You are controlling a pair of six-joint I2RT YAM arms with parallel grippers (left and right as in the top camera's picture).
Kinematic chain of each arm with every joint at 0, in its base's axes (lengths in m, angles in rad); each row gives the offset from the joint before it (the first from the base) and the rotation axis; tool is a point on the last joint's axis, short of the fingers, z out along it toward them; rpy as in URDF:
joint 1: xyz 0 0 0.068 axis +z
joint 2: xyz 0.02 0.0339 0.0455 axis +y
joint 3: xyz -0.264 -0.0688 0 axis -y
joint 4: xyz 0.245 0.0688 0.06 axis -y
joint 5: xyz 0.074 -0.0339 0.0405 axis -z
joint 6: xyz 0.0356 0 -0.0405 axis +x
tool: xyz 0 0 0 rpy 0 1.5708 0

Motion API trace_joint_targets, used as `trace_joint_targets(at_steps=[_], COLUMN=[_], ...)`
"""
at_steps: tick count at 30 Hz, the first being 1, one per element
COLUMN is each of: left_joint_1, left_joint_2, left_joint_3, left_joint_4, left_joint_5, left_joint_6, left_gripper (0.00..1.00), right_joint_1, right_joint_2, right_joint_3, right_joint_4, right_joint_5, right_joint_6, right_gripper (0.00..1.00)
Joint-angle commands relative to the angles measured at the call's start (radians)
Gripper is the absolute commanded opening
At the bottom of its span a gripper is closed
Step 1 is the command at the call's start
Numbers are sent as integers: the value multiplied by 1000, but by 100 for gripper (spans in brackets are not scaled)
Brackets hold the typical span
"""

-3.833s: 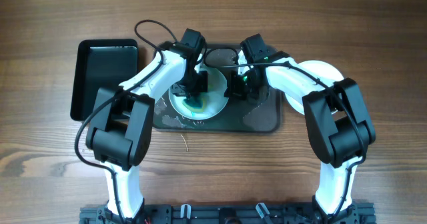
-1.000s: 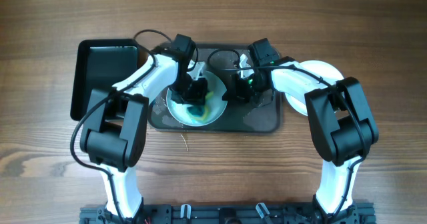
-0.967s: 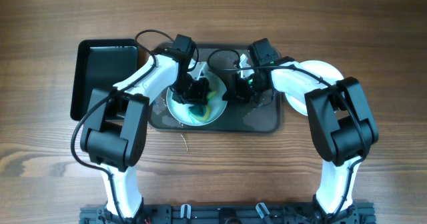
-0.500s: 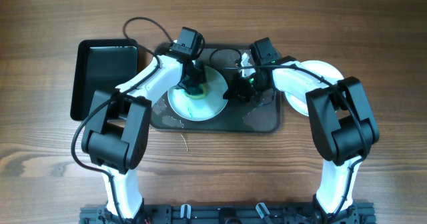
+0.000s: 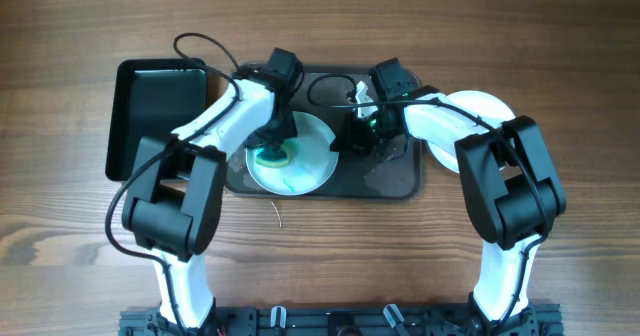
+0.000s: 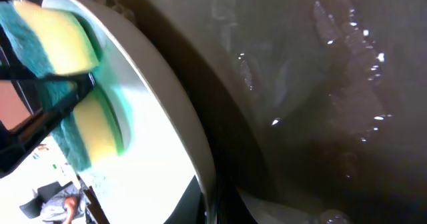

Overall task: Clean dirty plates on tray and stack at the side
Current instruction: 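Scrub the green streak on the last plate with the sponge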

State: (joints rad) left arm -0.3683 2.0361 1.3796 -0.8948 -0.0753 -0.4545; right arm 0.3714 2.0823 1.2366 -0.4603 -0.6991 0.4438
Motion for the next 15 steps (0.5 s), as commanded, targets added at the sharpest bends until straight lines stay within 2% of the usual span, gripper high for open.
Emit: trace_joint_targets(at_steps=[1, 4, 7, 13, 15], left_joint_1=[-5, -5, -5, -5, -5], left_joint_2=[62, 62, 62, 62, 62], left_joint_3=[-65, -65, -65, -65, -65], left_joint_4=[-77, -72, -23, 96, 148], left_joint_5=[412, 484, 496, 504, 445], left_joint_6=[376, 453, 454, 444, 367], left_gripper=[4, 4, 4, 4, 4], right_joint_1=[-19, -19, -19, -19, -19], right_joint_2=[22, 22, 22, 22, 22], right_joint_3=[-20, -20, -20, -20, -20], right_joint_4=[-8, -8, -7, -7, -7], right_joint_5=[35, 35, 35, 35, 35], right_joint_6=[19, 20, 20, 20, 19], right_gripper=[4, 4, 4, 4, 4])
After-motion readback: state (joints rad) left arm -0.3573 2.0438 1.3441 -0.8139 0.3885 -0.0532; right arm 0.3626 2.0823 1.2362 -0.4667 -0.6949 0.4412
